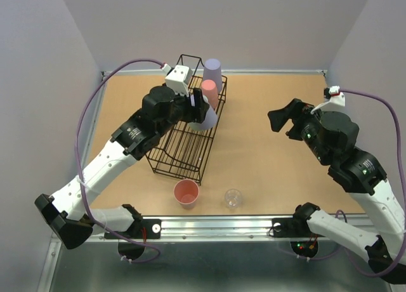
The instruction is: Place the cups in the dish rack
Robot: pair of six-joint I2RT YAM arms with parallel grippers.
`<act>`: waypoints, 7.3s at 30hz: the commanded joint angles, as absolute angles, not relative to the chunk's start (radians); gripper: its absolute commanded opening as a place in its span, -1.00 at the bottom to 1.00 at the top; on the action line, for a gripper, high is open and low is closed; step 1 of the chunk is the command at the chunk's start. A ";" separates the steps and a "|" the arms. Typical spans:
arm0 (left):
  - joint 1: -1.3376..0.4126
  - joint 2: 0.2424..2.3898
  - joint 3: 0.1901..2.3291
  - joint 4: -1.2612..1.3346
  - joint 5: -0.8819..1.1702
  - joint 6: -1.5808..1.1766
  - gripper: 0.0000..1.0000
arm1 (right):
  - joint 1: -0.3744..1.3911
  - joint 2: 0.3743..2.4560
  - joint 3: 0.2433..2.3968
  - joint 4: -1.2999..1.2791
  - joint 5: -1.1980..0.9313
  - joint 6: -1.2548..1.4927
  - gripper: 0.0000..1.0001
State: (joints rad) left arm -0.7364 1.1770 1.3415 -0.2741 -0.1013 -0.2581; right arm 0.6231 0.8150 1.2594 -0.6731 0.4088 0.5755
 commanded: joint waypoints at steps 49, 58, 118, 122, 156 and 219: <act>-0.830 1.161 1.061 -0.179 -0.440 -0.166 0.35 | 0.626 0.870 1.169 -0.699 0.364 0.520 1.00; -0.844 1.134 1.072 -0.216 -0.448 -0.184 0.68 | 0.627 0.854 1.134 -0.699 0.354 0.522 1.00; -0.951 0.928 1.404 -0.431 -0.466 -0.408 0.93 | 1.345 1.413 0.996 -0.680 0.222 0.982 0.33; -0.951 0.890 1.399 -0.459 -0.456 -0.388 0.93 | 1.358 1.420 1.005 -0.699 0.299 1.041 0.18; -0.953 0.816 1.465 -0.557 -0.263 -0.416 0.90 | 1.456 1.218 1.209 -1.064 0.715 1.303 -0.99; -0.954 1.054 1.190 0.439 0.170 -1.158 0.42 | 1.239 0.876 1.304 -0.061 0.463 0.733 -0.99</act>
